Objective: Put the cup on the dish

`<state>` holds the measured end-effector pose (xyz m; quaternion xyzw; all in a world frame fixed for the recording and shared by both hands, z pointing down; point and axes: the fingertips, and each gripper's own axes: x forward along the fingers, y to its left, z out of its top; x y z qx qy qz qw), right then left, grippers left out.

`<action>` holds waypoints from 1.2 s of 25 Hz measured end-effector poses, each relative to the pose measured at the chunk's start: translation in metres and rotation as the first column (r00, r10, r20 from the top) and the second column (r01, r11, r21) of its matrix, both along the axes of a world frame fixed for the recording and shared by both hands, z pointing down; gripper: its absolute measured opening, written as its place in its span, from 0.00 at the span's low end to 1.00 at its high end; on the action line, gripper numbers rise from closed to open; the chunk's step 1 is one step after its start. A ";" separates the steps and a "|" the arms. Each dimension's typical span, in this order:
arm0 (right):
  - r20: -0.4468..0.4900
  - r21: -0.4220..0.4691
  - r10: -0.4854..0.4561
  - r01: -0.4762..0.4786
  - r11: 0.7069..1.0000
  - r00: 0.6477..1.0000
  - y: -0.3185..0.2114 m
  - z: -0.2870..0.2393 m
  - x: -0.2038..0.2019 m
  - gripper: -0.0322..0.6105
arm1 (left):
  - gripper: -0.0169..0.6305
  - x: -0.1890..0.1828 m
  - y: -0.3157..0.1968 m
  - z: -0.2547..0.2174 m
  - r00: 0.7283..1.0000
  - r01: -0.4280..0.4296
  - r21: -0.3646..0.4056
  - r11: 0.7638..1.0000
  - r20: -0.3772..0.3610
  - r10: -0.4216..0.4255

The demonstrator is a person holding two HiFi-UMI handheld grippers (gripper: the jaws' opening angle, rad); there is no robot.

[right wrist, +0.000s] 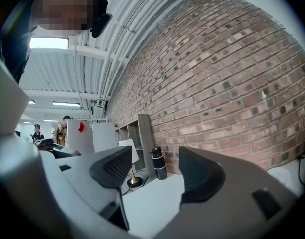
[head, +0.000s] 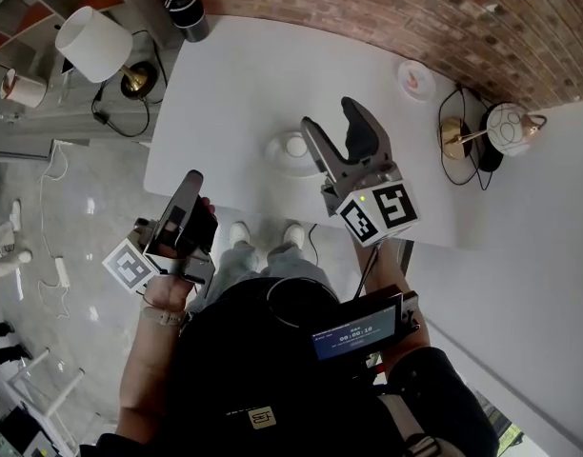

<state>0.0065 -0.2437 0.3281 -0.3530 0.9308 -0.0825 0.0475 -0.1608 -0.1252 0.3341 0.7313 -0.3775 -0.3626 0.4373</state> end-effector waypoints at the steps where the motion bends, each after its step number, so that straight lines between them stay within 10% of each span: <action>1: 0.014 0.000 0.002 -0.002 1.000 1.000 0.004 -0.007 0.002 0.51 | 0.03 0.002 -0.003 -0.002 1.000 -0.015 0.010 1.000 0.001 0.015; 30: 0.439 -0.039 0.011 0.007 0.999 0.898 0.066 -0.115 0.073 0.26 | 0.03 0.081 -0.068 -0.081 0.916 -0.393 0.275 0.877 0.198 0.348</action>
